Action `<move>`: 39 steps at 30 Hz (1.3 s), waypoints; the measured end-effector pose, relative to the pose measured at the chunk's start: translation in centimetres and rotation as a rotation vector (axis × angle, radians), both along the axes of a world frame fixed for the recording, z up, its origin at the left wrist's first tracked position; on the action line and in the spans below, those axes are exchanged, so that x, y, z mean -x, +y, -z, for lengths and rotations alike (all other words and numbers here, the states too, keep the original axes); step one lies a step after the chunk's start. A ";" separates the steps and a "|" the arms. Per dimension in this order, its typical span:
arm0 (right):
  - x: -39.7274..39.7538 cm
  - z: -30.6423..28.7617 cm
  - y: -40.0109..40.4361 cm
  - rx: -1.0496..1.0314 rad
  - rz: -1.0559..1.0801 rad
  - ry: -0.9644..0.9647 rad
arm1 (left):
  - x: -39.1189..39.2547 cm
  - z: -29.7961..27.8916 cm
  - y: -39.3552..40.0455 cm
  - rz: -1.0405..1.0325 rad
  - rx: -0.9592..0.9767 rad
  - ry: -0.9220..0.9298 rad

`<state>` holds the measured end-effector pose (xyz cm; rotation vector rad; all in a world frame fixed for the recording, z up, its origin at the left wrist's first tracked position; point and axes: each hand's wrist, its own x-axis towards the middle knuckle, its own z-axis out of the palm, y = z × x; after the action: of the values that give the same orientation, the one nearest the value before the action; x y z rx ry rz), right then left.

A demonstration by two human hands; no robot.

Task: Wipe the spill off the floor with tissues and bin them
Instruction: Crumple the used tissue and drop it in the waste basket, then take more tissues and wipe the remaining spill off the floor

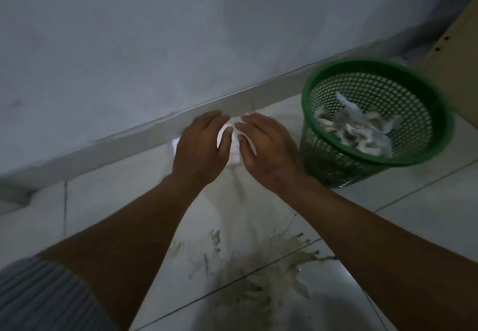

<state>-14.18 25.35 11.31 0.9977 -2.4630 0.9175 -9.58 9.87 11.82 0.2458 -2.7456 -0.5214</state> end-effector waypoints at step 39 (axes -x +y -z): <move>-1.5 15.0 -8.1 -0.244 -0.275 0.119 | -3.7 15.9 -14.6 0.193 0.165 -0.311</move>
<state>-12.66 17.22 -3.72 1.4585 -2.4153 0.6196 -5.85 -4.77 -4.11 0.0208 -3.1155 -0.3227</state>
